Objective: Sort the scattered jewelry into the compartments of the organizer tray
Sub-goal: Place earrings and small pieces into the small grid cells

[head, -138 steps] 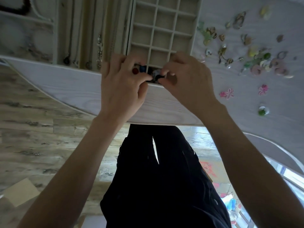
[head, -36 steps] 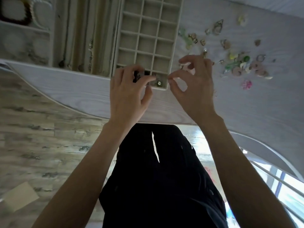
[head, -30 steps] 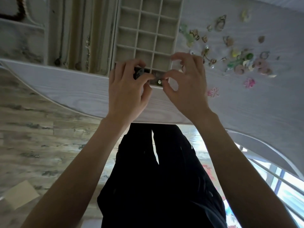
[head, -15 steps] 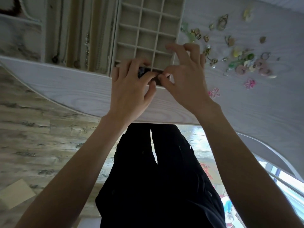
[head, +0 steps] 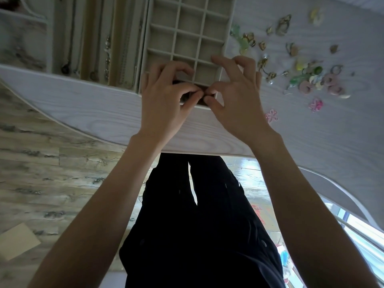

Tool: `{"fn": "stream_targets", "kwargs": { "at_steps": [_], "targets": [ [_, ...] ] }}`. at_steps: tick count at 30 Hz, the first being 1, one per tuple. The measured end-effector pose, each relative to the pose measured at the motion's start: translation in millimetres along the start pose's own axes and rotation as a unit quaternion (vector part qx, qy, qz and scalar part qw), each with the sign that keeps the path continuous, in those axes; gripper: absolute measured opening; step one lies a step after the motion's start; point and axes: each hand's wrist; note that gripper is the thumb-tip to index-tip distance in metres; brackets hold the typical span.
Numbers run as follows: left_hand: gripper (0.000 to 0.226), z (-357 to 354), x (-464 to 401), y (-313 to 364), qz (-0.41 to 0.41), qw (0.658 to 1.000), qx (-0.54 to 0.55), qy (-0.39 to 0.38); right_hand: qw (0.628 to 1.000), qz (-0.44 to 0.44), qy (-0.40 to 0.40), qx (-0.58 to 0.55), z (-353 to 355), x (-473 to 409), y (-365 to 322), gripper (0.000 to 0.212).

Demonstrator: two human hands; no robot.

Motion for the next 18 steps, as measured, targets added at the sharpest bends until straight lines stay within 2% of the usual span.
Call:
{"fn": "stream_targets", "kwargs": {
  "at_steps": [9, 13, 18],
  "targets": [
    [0.016, 7, 6, 2, -0.017, 0.998, -0.06, 0.024, 0.988, -0.036, 0.149, 0.032, -16, 1, -1, 0.014],
    [0.017, 16, 16, 8, -0.025, 0.995, -0.1, 0.006, 0.982, -0.04, 0.179, 0.045, -18, 3, -8, 0.013],
    [0.018, 20, 25, 13, -0.03, 0.99, -0.137, -0.022, 0.983, -0.052, 0.169, 0.044, -21, 8, -11, 0.007]
  ]
}}
Point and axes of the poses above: each hand's wrist, its own x-axis away from the middle knuckle, its own z-axis out of the back of the hand, y = z × x, and after that the axes turned 11 degrees about z, right-handed
